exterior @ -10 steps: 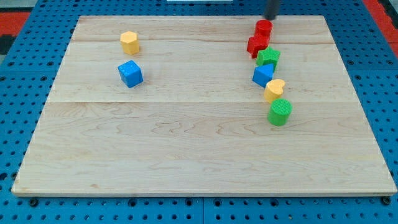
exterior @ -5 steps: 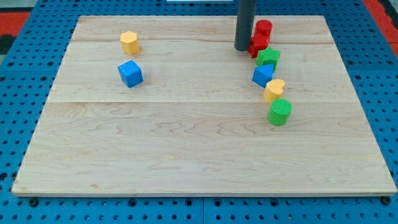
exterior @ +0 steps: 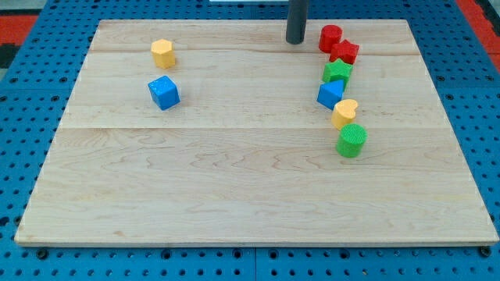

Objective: Adjust the red star below the red circle

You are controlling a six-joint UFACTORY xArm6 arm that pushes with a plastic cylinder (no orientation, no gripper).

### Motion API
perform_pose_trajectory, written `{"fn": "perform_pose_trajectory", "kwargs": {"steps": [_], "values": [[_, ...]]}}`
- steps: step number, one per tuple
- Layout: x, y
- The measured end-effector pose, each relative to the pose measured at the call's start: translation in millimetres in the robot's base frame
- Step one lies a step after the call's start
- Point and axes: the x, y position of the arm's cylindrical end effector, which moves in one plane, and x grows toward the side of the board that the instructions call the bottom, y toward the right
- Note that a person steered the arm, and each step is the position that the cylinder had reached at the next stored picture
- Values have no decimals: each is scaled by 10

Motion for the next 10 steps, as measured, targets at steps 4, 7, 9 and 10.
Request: {"fn": "perform_pose_trajectory", "kwargs": {"steps": [4, 7, 9, 10], "values": [[-227, 1221], [394, 1602], [678, 1577], [714, 1282]]}}
